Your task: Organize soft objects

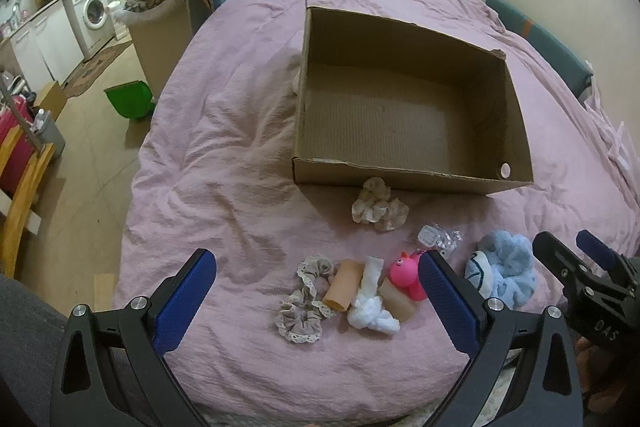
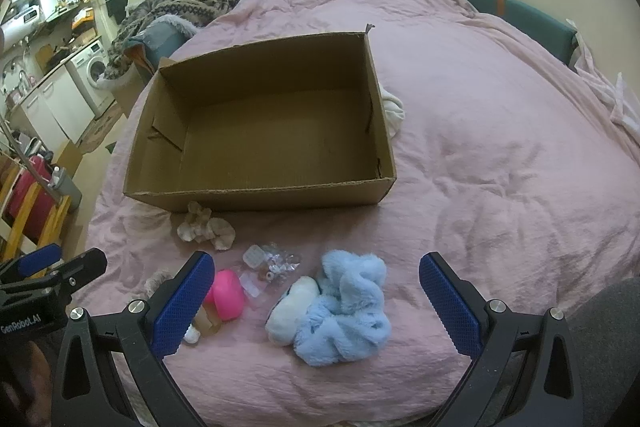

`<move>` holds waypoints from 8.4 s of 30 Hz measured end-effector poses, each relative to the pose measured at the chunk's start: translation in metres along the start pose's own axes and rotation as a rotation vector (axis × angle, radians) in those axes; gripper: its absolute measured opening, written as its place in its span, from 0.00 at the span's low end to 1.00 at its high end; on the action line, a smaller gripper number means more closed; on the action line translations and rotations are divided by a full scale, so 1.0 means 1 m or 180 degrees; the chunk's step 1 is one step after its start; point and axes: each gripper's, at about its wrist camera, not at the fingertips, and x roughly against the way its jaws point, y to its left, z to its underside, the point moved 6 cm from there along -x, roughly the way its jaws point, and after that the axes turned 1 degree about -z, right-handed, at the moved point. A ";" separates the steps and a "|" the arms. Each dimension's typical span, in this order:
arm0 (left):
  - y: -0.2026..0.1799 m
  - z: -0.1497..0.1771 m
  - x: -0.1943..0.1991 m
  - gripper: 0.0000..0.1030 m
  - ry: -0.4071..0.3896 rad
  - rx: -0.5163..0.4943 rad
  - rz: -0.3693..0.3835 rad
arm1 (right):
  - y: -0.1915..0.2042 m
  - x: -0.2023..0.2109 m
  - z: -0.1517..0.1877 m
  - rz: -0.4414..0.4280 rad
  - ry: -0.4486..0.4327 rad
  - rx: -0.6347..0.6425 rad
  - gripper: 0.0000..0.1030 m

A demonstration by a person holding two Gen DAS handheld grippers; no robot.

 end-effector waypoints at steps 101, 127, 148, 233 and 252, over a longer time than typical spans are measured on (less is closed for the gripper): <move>0.062 -0.029 0.006 0.09 0.0356 0.0490 0.0088 | 0.002 -0.021 -0.002 -0.0973 0.0909 -0.0200 0.33; -0.015 -0.122 -0.064 0.09 -0.0392 -0.0096 0.0209 | 0.007 -0.086 -0.097 -0.0939 0.0220 -0.0176 0.34; -0.023 -0.113 -0.079 0.09 -0.0453 -0.0255 0.0253 | 0.021 -0.100 -0.077 -0.0828 0.0369 0.0044 0.42; 0.012 0.029 -0.128 0.44 0.1395 0.0255 0.0226 | 0.007 -0.069 -0.008 -0.0779 0.0780 -0.0453 0.71; 0.061 0.007 -0.075 0.07 0.0930 0.0746 0.0284 | 0.002 -0.083 0.000 -0.1016 0.1061 -0.0707 0.71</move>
